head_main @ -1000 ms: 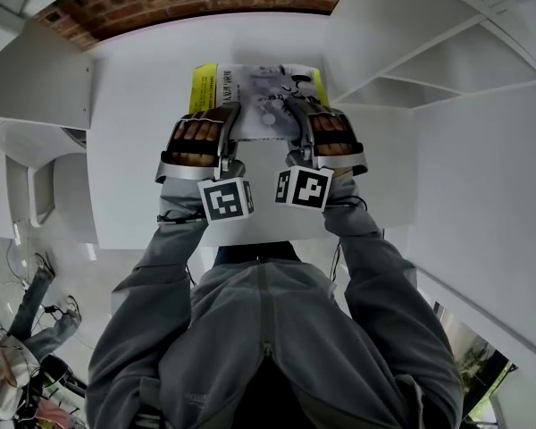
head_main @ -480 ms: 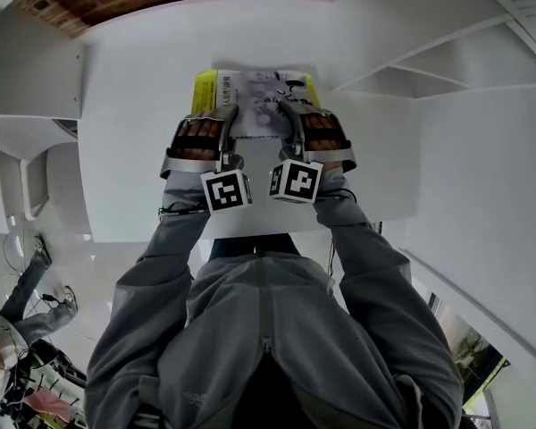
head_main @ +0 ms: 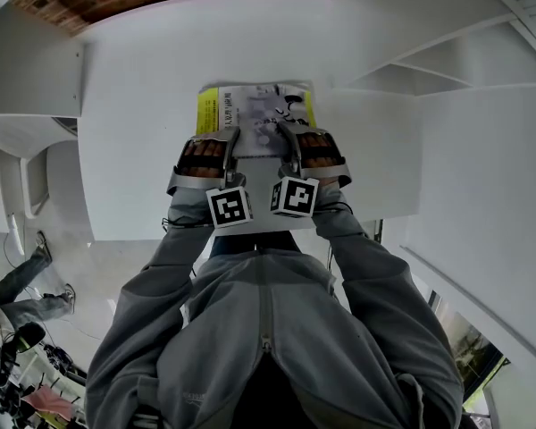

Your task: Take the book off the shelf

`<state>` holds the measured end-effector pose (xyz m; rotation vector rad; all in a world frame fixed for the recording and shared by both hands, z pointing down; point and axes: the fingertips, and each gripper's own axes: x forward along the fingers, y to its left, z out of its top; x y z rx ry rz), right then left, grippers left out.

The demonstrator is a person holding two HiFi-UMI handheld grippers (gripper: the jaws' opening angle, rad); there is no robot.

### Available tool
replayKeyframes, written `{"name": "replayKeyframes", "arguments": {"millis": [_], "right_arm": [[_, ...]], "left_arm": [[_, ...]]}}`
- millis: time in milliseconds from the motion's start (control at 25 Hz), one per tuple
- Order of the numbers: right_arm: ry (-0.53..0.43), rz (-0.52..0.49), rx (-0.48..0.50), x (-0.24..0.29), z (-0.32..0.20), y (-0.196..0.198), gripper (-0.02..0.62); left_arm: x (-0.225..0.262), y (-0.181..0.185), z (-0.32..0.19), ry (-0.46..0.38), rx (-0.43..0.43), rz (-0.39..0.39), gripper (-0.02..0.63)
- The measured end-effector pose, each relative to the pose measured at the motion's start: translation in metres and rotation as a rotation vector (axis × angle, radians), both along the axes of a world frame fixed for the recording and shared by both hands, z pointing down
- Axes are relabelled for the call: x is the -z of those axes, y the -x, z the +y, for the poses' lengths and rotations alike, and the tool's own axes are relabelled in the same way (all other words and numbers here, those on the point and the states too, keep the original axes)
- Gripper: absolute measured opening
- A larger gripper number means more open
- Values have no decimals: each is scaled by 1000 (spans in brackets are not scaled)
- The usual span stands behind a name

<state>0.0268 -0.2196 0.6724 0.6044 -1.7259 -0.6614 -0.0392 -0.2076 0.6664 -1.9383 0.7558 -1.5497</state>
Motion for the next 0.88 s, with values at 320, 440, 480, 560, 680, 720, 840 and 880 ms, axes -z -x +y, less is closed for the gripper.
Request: {"name": "replayKeyframes", "arguments": {"millis": [320, 440, 480, 560, 680, 720, 840, 880], "right_arm": [[54, 6, -5, -24, 18, 1, 97], [69, 15, -7, -27, 19, 1, 103], [74, 20, -6, -28, 19, 1, 106], [88, 27, 0, -31, 20, 1, 112], [119, 33, 21, -38, 24, 3, 121], [128, 35, 25, -39, 24, 3, 124], [158, 29, 27, -40, 27, 3, 144], [168, 24, 26, -41, 27, 2, 150]], "left_arm": [[-24, -1, 20, 95, 6, 6, 81], [-26, -2, 22, 115, 13, 16, 88], [-27, -2, 22, 120, 15, 17, 91], [-30, 0, 24, 139, 19, 6, 95], [-34, 3, 28, 173, 25, -5, 105], [-35, 3, 29, 184, 28, -2, 109], [-36, 4, 32, 215, 35, 10, 121], [-37, 4, 32, 225, 38, 15, 124]]}}
